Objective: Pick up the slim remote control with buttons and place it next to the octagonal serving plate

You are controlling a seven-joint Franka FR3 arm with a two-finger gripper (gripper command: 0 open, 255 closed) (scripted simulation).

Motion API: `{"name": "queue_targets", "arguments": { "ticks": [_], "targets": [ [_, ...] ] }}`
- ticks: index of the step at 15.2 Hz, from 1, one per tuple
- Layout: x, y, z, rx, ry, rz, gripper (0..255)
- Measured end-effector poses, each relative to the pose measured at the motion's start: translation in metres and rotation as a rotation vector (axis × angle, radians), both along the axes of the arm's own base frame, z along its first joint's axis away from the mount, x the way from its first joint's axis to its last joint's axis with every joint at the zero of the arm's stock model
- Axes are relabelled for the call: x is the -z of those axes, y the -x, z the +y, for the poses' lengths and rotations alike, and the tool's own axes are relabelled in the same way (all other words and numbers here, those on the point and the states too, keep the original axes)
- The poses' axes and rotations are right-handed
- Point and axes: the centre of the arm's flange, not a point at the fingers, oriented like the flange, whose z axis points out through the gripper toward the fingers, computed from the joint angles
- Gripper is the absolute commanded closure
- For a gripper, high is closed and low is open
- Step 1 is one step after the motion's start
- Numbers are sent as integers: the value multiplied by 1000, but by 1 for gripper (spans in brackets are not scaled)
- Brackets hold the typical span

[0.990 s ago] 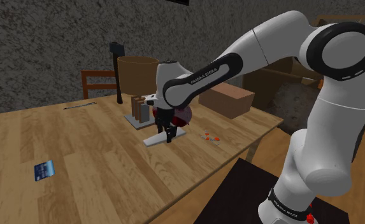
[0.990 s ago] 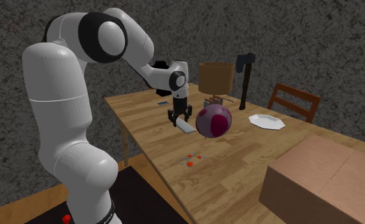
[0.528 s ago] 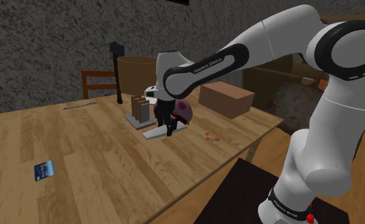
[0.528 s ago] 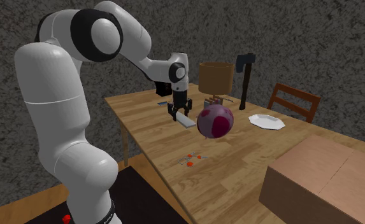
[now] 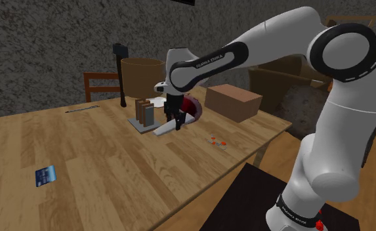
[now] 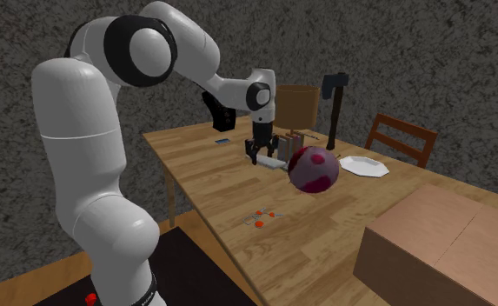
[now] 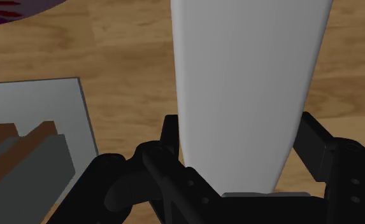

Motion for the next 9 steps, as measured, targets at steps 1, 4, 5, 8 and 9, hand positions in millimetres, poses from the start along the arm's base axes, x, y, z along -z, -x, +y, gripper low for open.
{"name": "queue_targets", "arguments": {
  "ticks": [1,4,5,8,9],
  "targets": [
    [-2,-4,-12,0,0,0,255],
    [-1,-24,-46,-1,0,0,255],
    [0,-32,-57,-2,0,-1,255],
    [-2,-50,-95,0,0,-1,255],
    [-1,-55,-105,0,0,-1,255]
  ]
}}
